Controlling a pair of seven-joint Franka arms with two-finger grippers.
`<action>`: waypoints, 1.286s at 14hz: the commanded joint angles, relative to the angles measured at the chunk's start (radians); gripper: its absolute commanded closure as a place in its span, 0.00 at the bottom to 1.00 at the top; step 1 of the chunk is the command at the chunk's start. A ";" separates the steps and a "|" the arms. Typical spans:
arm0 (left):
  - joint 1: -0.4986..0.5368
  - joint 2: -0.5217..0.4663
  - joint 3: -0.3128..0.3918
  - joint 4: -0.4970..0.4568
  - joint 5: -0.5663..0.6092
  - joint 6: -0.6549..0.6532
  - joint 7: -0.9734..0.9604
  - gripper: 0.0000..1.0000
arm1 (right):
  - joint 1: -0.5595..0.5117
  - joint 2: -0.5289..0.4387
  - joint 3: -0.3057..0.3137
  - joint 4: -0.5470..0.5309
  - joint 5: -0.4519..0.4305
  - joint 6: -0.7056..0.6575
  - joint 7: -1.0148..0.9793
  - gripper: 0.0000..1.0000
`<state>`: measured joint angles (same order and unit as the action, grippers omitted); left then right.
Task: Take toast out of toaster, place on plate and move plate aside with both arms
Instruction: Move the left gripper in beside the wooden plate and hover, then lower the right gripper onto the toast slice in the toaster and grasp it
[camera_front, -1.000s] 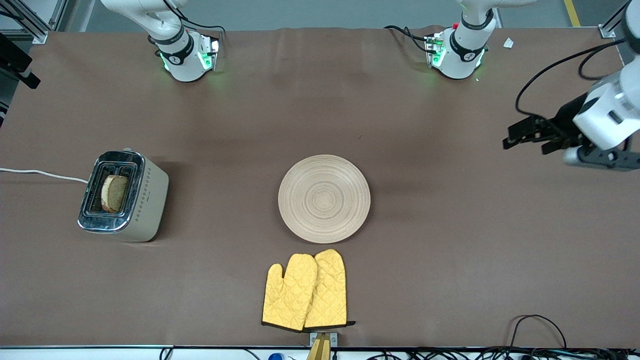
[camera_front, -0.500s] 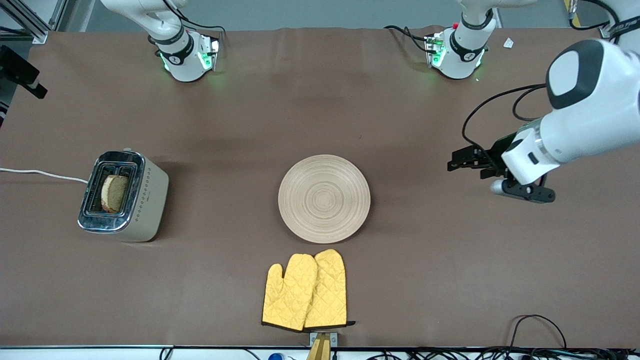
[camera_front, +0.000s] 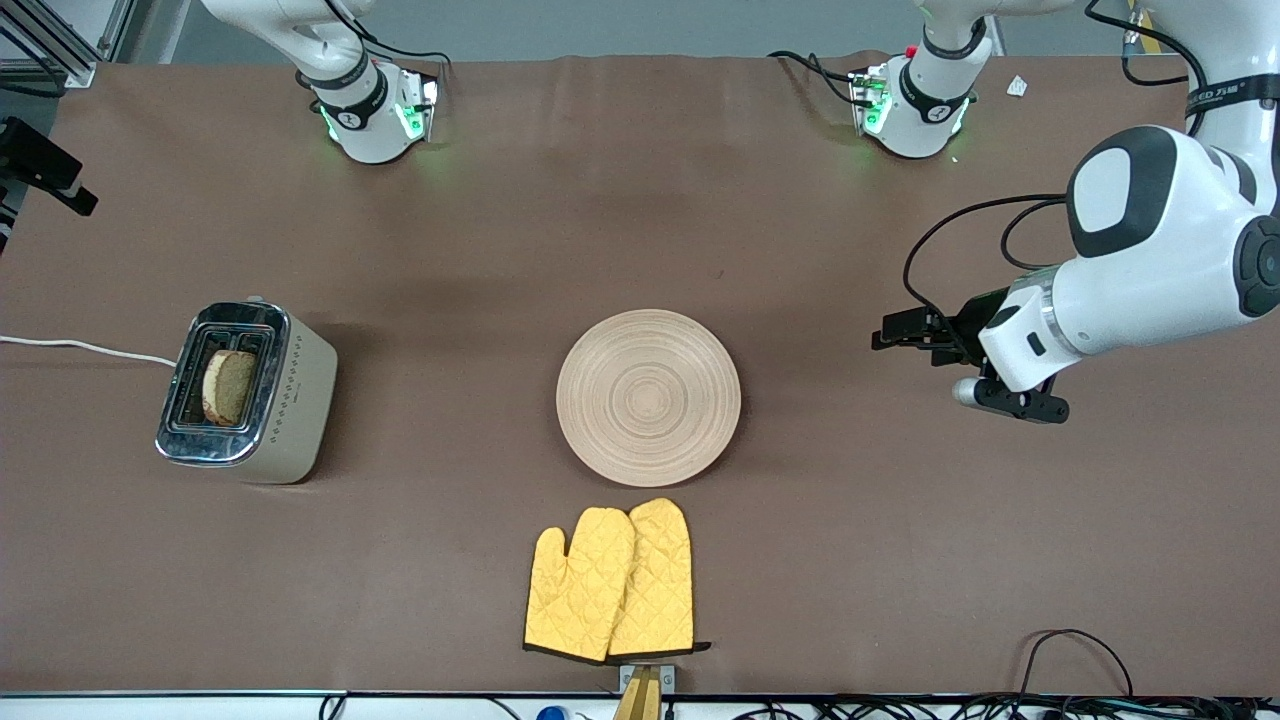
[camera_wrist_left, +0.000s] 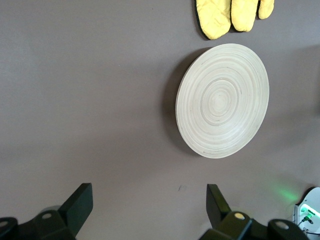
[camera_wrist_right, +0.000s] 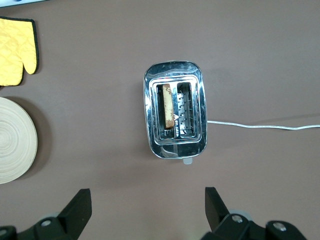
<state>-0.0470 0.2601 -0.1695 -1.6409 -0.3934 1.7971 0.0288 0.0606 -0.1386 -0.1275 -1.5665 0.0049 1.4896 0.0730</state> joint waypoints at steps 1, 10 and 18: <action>0.009 -0.002 -0.007 -0.010 -0.021 0.016 0.016 0.00 | -0.013 0.007 0.008 -0.053 0.026 0.020 -0.007 0.00; 0.030 0.033 -0.004 -0.004 -0.073 0.031 0.051 0.00 | -0.030 -0.013 0.006 -0.311 0.026 0.304 -0.007 0.00; 0.070 0.060 -0.002 0.010 -0.087 0.031 0.063 0.00 | -0.047 -0.006 0.008 -0.369 0.027 0.385 -0.007 0.00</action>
<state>0.0219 0.3146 -0.1682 -1.6424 -0.4614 1.8209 0.0798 0.0322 -0.1257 -0.1301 -1.8683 0.0134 1.8126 0.0731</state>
